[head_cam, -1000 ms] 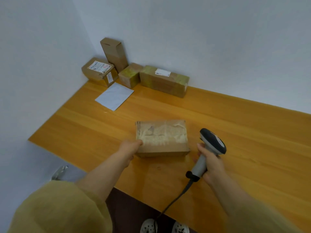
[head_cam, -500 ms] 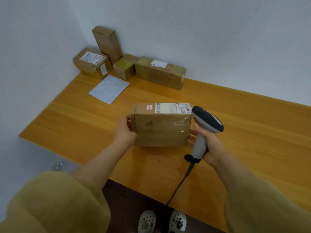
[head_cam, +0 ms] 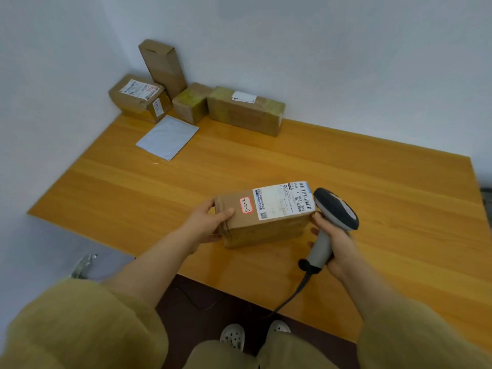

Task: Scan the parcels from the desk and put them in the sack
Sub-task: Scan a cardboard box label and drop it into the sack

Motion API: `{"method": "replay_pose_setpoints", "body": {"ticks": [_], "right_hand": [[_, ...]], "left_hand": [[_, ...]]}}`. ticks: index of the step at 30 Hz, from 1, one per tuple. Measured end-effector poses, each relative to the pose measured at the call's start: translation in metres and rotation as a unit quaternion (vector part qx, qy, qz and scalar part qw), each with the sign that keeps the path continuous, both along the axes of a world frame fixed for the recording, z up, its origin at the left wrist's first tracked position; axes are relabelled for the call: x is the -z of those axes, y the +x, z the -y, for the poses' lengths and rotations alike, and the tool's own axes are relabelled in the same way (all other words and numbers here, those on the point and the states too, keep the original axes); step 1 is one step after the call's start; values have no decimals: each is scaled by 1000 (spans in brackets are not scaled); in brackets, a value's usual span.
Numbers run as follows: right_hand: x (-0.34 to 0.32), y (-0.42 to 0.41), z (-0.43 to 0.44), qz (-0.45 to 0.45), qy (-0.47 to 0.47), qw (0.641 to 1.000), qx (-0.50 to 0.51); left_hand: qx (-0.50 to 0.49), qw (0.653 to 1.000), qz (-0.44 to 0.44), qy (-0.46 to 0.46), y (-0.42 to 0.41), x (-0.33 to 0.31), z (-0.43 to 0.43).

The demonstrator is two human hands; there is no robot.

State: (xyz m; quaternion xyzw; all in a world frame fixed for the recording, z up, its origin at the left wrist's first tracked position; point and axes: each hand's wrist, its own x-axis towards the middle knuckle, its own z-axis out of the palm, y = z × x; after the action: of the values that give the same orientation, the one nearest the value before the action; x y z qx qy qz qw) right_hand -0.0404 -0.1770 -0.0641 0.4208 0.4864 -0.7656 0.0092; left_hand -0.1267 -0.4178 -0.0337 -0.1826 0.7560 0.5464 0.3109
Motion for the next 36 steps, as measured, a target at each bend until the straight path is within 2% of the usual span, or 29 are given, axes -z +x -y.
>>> {"method": "replay_pose_setpoints", "body": {"ticks": [3, 5, 7, 10, 11, 13, 14, 15, 16, 19, 22, 26, 29, 31, 33, 36], "right_hand": [[-8, -6, 0, -30, 32, 999, 10], [-13, -6, 2, -41, 37, 998, -17], [-16, -4, 4, -41, 41, 998, -38], [-17, 3, 9, -32, 39, 998, -29], [-18, 5, 10, -27, 36, 999, -20], [-18, 9, 11, -21, 34, 999, -9], [-19, 11, 11, -21, 30, 999, -10], [-19, 12, 10, -23, 26, 999, -11], [-20, 14, 10, -26, 23, 999, -10], [-20, 18, 7, -33, 24, 999, -4], [-19, 21, 3, -36, 26, 999, -4], [-18, 24, 1, -36, 25, 999, 9], [-17, 23, 6, -29, 10, 999, 23], [-18, 21, 13, -30, -3, 999, 23], [-20, 17, 21, -34, -21, 999, 19], [-23, 12, 30, -36, -47, 998, 2]], "left_hand": [[29, 999, -28, -23, -8, -4, -8], [53, 991, -77, -92, -17, -5, -12], [102, 967, -133, -190, -29, -8, -16], [190, 931, -165, -263, -41, -17, -22], [253, 907, -171, -290, -45, -19, -25], [415, 814, -194, -357, -49, -20, -32], [471, 769, -208, -378, -51, -19, -36], [502, 740, -220, -389, -53, -18, -41], [517, 727, -227, -390, -55, -18, -44], [530, 721, -250, -370, -56, -19, -51], [557, 686, -281, -375, -56, -26, -51], [569, 641, -282, -432, -56, -31, -51], [541, 653, -257, -463, -51, -29, -52], [526, 687, -201, -459, -44, -28, -53], [508, 750, -131, -402, -37, -28, -55], [413, 879, -31, -236, -33, -28, -57]]}}
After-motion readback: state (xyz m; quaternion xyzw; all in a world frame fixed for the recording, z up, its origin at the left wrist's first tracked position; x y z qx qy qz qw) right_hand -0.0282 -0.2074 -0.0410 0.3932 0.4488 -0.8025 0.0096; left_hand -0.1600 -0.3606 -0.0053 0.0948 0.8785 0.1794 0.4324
